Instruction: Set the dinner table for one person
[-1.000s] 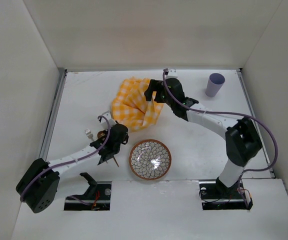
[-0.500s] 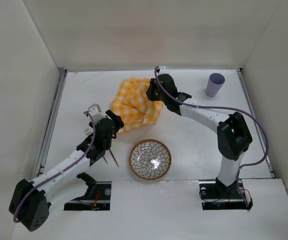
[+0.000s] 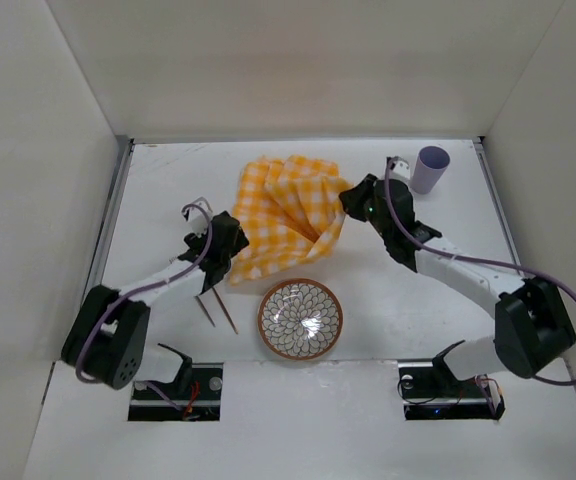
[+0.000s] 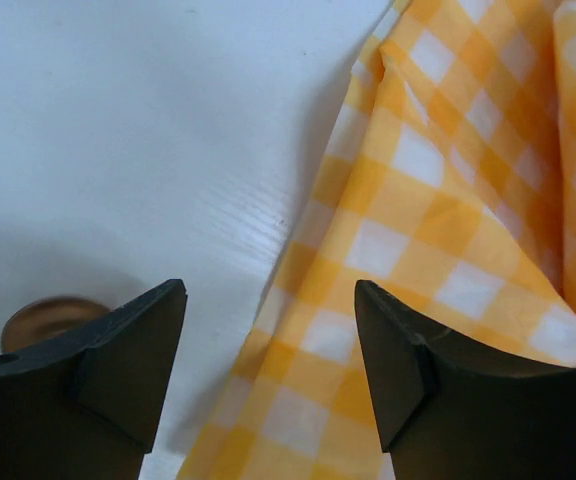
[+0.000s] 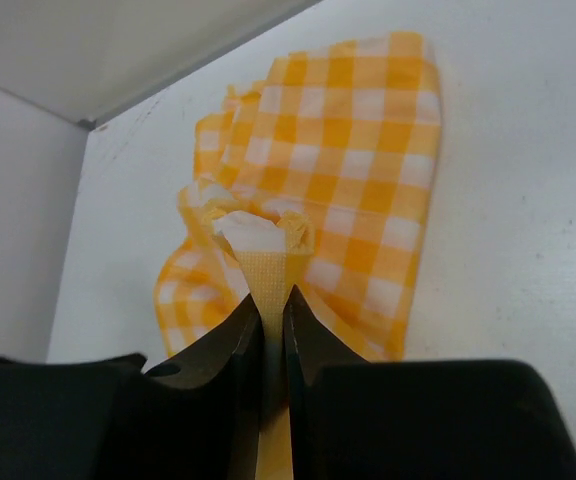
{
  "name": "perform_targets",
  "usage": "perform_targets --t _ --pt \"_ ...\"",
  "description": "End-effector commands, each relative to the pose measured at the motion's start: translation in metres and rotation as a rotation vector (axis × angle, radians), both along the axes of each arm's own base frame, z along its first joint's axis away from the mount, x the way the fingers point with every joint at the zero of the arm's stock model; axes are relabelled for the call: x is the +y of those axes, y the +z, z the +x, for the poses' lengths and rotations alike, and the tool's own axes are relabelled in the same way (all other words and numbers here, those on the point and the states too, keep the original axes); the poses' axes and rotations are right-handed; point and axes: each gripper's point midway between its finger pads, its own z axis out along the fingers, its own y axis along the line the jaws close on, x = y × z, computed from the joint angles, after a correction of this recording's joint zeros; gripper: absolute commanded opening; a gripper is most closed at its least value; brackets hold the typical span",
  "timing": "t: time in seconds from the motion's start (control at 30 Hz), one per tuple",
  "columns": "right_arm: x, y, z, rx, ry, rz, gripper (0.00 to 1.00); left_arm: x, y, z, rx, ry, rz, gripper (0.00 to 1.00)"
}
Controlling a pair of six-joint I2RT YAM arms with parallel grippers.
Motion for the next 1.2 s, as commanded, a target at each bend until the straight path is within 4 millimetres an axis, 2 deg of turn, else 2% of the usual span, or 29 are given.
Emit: perform_targets --t 0.0,0.13,0.23,0.27,0.33,0.4,0.43,0.57,0.67,0.77,0.83,0.93,1.0,1.07,1.1,1.17 --pt "-0.015 0.009 -0.009 -0.042 -0.09 0.164 0.17 -0.014 0.019 0.041 -0.062 -0.027 0.035 0.68" --pt "-0.038 0.003 -0.019 -0.048 -0.143 0.218 0.17 -0.038 -0.011 0.07 0.024 -0.095 -0.021 0.68" --pt "-0.046 -0.002 -0.021 -0.046 -0.15 0.211 0.17 -0.047 -0.024 0.084 0.053 -0.11 -0.062 0.6" --pt "-0.047 -0.004 -0.021 -0.041 -0.152 0.21 0.17 -0.049 -0.026 0.089 0.05 -0.101 -0.069 0.52" --pt "-0.05 -0.006 -0.018 -0.036 -0.161 0.213 0.18 -0.05 -0.031 0.102 0.049 -0.087 -0.074 0.29" --pt "-0.051 -0.008 -0.013 -0.04 -0.166 0.209 0.18 -0.045 -0.034 0.115 0.043 -0.056 -0.086 0.15" --pt "-0.052 -0.008 -0.009 -0.04 -0.17 0.209 0.18 -0.038 -0.034 0.124 0.034 -0.019 -0.099 0.11" --pt "-0.063 -0.005 0.014 -0.044 -0.213 0.241 0.17 -0.01 -0.014 0.155 -0.039 0.1 -0.134 0.06" --pt "-0.07 0.002 0.046 -0.045 -0.228 0.279 0.17 0.007 -0.003 0.178 -0.076 0.146 -0.125 0.04" --pt "-0.076 0.006 0.066 -0.034 -0.243 0.338 0.16 0.022 -0.001 0.192 -0.086 0.185 -0.126 0.03" --pt "-0.081 0.01 0.067 -0.037 -0.255 0.361 0.16 0.03 0.003 0.192 -0.091 0.203 -0.142 0.03" --pt "-0.088 0.013 0.05 -0.052 -0.261 0.346 0.16 0.033 0.012 0.18 -0.112 0.203 -0.156 0.03" --pt "-0.101 0.002 0.03 -0.04 -0.311 0.344 0.16 0.029 0.012 0.166 -0.126 0.195 -0.166 0.03" --pt "-0.102 -0.021 0.003 0.003 -0.337 0.318 0.16 0.023 0.006 0.153 -0.124 0.186 -0.192 0.03" --pt "-0.1 -0.037 -0.013 0.036 -0.345 0.298 0.15 0.019 0.002 0.147 -0.119 0.179 -0.204 0.03" --pt "-0.108 -0.07 -0.045 0.101 -0.411 0.254 0.15 0.014 -0.005 0.136 -0.111 0.174 -0.216 0.04"
